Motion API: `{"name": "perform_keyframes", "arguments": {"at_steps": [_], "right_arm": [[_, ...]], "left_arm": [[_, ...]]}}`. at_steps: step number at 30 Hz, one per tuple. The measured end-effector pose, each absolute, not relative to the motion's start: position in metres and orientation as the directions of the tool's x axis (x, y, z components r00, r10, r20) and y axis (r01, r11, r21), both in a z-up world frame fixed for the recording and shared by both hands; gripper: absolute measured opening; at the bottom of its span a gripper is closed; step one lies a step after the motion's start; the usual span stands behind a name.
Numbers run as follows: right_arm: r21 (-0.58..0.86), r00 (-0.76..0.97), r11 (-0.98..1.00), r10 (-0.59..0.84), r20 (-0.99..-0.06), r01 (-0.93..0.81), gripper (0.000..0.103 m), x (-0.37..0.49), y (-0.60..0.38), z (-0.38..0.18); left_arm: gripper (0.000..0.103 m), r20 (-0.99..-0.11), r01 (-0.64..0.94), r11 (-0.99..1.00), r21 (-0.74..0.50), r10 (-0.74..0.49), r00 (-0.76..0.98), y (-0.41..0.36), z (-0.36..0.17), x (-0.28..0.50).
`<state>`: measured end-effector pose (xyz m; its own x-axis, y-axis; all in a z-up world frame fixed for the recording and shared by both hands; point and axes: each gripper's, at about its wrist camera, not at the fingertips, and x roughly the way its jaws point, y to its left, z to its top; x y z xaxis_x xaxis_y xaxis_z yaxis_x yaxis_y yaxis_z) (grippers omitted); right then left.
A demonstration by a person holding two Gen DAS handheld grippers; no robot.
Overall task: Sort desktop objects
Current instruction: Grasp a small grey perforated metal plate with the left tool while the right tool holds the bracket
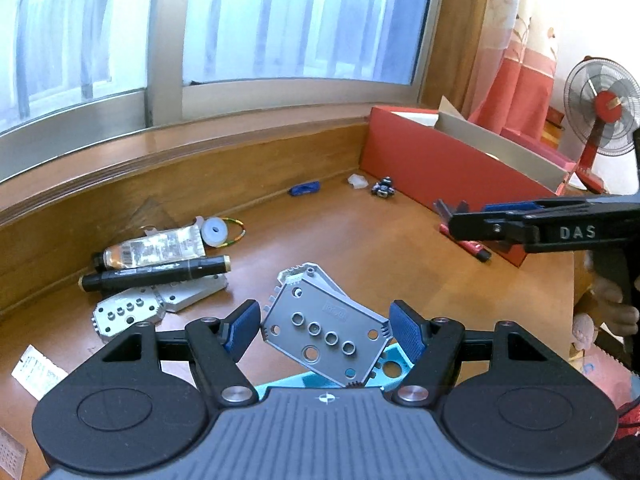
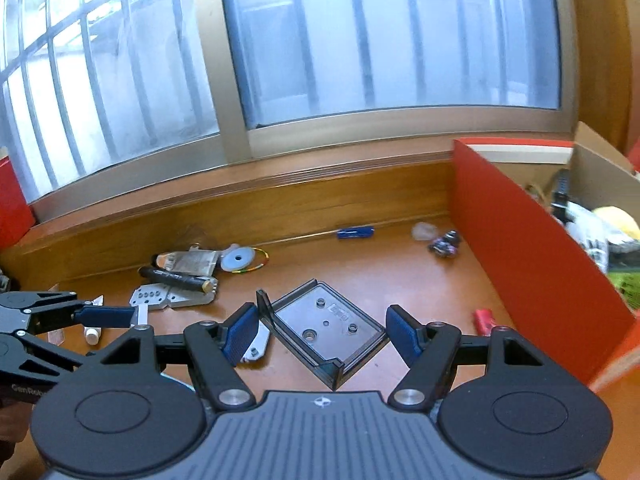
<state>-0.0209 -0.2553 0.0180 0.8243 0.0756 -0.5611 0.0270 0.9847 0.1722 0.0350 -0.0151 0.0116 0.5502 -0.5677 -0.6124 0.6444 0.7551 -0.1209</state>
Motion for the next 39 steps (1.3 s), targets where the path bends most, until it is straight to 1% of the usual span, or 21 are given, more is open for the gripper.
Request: {"name": "perform_keyframes", "arguments": {"at_steps": [4, 9, 20, 22, 29, 33, 35, 39], "right_arm": [[0.166, 0.819, 0.986, 0.071, -0.570, 0.030, 0.072, -0.031, -0.258, 0.016], [0.186, 0.817, 0.982, 0.102, -0.567, 0.006, 0.072, -0.035, -0.262, 0.014], [0.202, 0.803, 0.975, 0.190, -0.565, -0.089, 0.072, -0.033, -0.298, 0.022], [0.214, 0.799, 0.971, 0.209, -0.564, -0.103, 0.072, -0.030, -0.307, 0.023], [0.222, 0.792, 0.958, 0.276, -0.545, -0.180, 0.072, -0.023, -0.333, 0.029], [0.221, 0.780, 0.948, 0.314, -0.542, -0.228, 0.072, -0.018, -0.347, 0.031], [0.224, 0.770, 0.942, 0.334, -0.544, -0.250, 0.072, -0.015, -0.354, 0.030], [0.236, 0.744, 0.928, 0.373, -0.555, -0.289, 0.072, -0.010, -0.364, 0.027]], "left_arm": [[0.071, -0.622, 0.637, 0.764, -0.107, -0.551, 0.556, -0.024, 0.012, 0.028], [0.071, -0.632, 0.629, 0.773, -0.078, -0.527, 0.568, -0.038, 0.014, 0.022], [0.071, -0.643, 0.581, 0.811, -0.071, -0.482, 0.595, -0.091, 0.017, 0.019], [0.069, -0.645, 0.572, 0.818, -0.068, -0.473, 0.600, -0.101, 0.017, 0.018], [0.069, -0.636, 0.527, 0.848, -0.061, -0.440, 0.634, -0.131, 0.021, 0.019], [0.069, -0.646, 0.493, 0.868, -0.056, -0.408, 0.645, -0.143, 0.017, 0.020], [0.071, -0.660, 0.480, 0.876, -0.045, -0.387, 0.644, -0.149, 0.012, 0.021], [0.083, -0.686, 0.466, 0.884, -0.018, -0.350, 0.638, -0.161, -0.002, 0.025]]}}
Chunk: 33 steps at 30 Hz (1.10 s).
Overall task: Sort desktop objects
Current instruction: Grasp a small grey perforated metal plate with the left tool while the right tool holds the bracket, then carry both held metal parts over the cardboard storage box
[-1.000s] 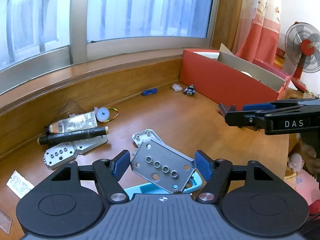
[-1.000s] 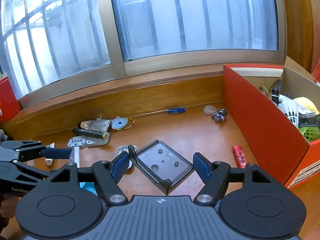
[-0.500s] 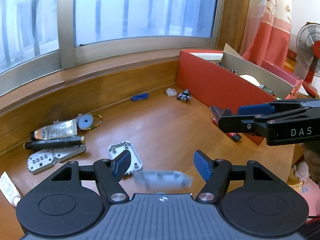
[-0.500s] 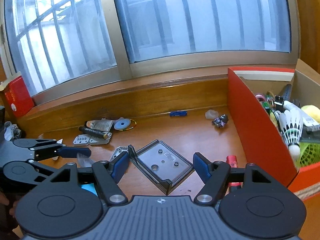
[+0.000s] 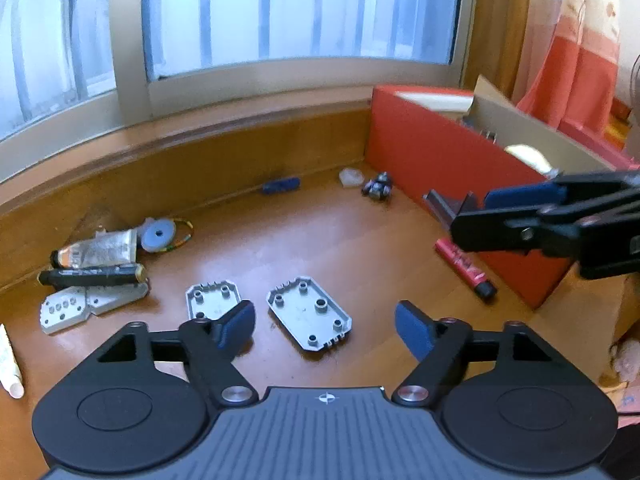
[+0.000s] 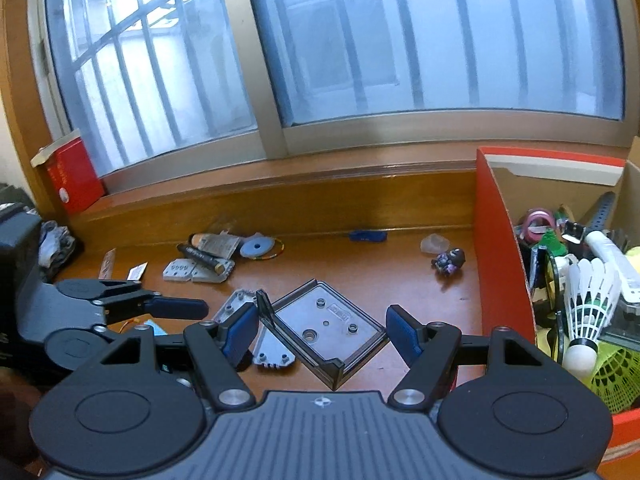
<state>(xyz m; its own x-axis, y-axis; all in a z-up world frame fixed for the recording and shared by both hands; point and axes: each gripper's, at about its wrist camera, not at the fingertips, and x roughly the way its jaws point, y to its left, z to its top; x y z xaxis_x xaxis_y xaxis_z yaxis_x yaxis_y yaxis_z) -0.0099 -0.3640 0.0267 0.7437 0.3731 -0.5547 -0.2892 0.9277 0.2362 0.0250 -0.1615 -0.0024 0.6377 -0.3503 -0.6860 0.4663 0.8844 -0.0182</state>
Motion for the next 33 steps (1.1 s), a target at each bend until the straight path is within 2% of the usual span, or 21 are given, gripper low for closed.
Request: {"name": "perform_keyframes", "arguments": {"at_steps": [6, 11, 14, 15, 16, 18, 21, 24, 33], "right_arm": [[0.260, 0.719, 0.915, 0.403, -0.566, -0.308, 0.072, -0.008, -0.369, 0.023], [0.261, 0.741, 0.935, 0.350, -0.572, -0.241, 0.072, -0.009, -0.362, 0.022], [0.251, 0.746, 0.944, 0.325, -0.581, -0.216, 0.072, -0.013, -0.358, 0.022], [0.251, 0.749, 0.947, 0.313, -0.584, -0.200, 0.072, -0.015, -0.357, 0.022], [0.252, 0.752, 0.950, 0.301, -0.586, -0.184, 0.072, -0.016, -0.355, 0.022], [0.252, 0.754, 0.953, 0.288, -0.591, -0.166, 0.072, -0.019, -0.351, 0.021], [0.231, 0.763, 0.963, 0.254, -0.595, -0.140, 0.072, -0.026, -0.344, 0.024], [0.220, 0.773, 0.968, 0.230, -0.591, -0.120, 0.072, -0.033, -0.339, 0.025], [0.211, 0.797, 0.965, 0.248, -0.551, -0.154, 0.072, -0.038, -0.330, 0.036]], "left_arm": [[0.083, -0.737, 0.424, 0.905, -0.024, -0.303, 0.605, -0.172, -0.025, 0.047], [0.082, -0.761, 0.460, 0.887, -0.028, -0.317, 0.566, -0.179, -0.045, 0.069], [0.081, -0.747, 0.467, 0.884, -0.022, -0.325, 0.580, -0.178, -0.051, 0.076], [0.071, -0.742, 0.476, 0.879, -0.012, -0.327, 0.585, -0.178, -0.052, 0.077], [0.057, -0.738, 0.484, 0.875, -0.011, -0.334, 0.587, -0.177, -0.051, 0.077], [0.045, -0.730, 0.498, 0.867, -0.013, -0.349, 0.588, -0.174, -0.049, 0.079], [0.045, -0.723, 0.495, 0.865, -0.077, -0.390, 0.569, -0.163, -0.047, 0.080], [0.045, -0.704, 0.506, 0.858, -0.090, -0.414, 0.577, -0.156, -0.041, 0.074], [0.045, -0.631, 0.504, 0.860, -0.072, -0.431, 0.645, -0.147, -0.002, 0.054]]}}
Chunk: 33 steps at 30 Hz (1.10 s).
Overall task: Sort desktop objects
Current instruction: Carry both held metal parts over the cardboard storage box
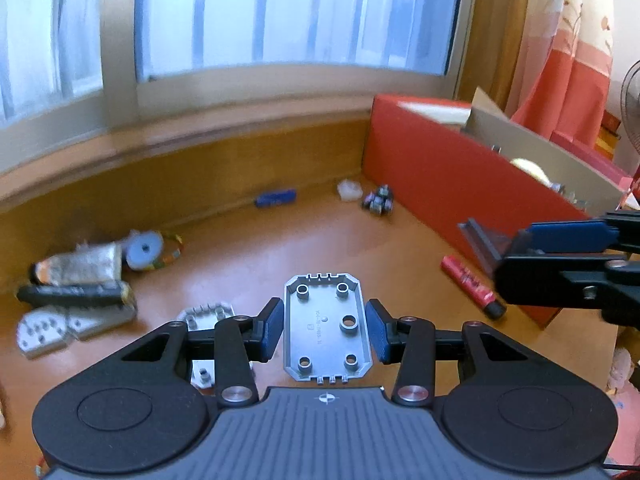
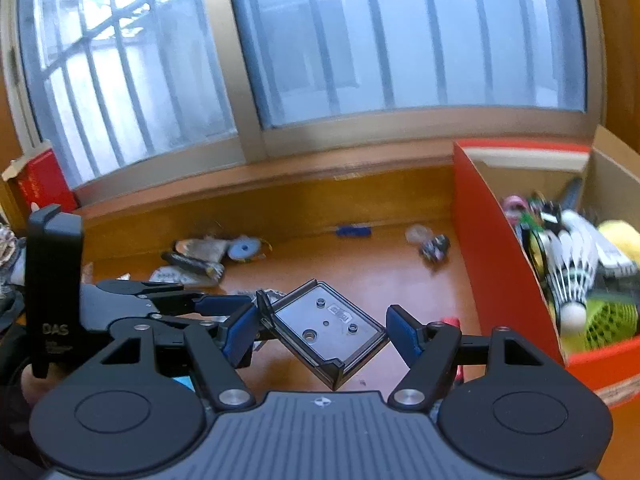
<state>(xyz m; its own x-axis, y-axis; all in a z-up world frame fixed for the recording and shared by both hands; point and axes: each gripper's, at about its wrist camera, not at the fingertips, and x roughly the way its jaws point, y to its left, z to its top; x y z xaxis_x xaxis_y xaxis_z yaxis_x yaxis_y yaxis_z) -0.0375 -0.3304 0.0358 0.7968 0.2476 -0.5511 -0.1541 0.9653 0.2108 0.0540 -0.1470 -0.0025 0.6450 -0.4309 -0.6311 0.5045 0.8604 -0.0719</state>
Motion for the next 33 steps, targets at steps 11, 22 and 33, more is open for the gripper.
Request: {"name": "perform_keyframes", "arguments": {"at_steps": [11, 22, 33], "right_arm": [[0.222, 0.797, 0.946, 0.320, -0.512, -0.237, 0.072, -0.026, -0.361, 0.053], [0.231, 0.838, 0.946, 0.310, -0.449, -0.227, 0.072, -0.024, -0.430, 0.069], [0.251, 0.876, 0.957, 0.242, -0.418, -0.145, 0.072, -0.017, -0.513, 0.067]], "left_arm": [[0.045, -0.558, 0.457, 0.887, -0.067, -0.413, 0.720, -0.176, 0.039, 0.050], [0.045, -0.508, 0.473, 0.880, -0.032, -0.422, 0.751, -0.245, 0.070, 0.064], [0.045, -0.506, 0.553, 0.833, -0.004, -0.479, 0.718, -0.342, 0.077, 0.094]]}}
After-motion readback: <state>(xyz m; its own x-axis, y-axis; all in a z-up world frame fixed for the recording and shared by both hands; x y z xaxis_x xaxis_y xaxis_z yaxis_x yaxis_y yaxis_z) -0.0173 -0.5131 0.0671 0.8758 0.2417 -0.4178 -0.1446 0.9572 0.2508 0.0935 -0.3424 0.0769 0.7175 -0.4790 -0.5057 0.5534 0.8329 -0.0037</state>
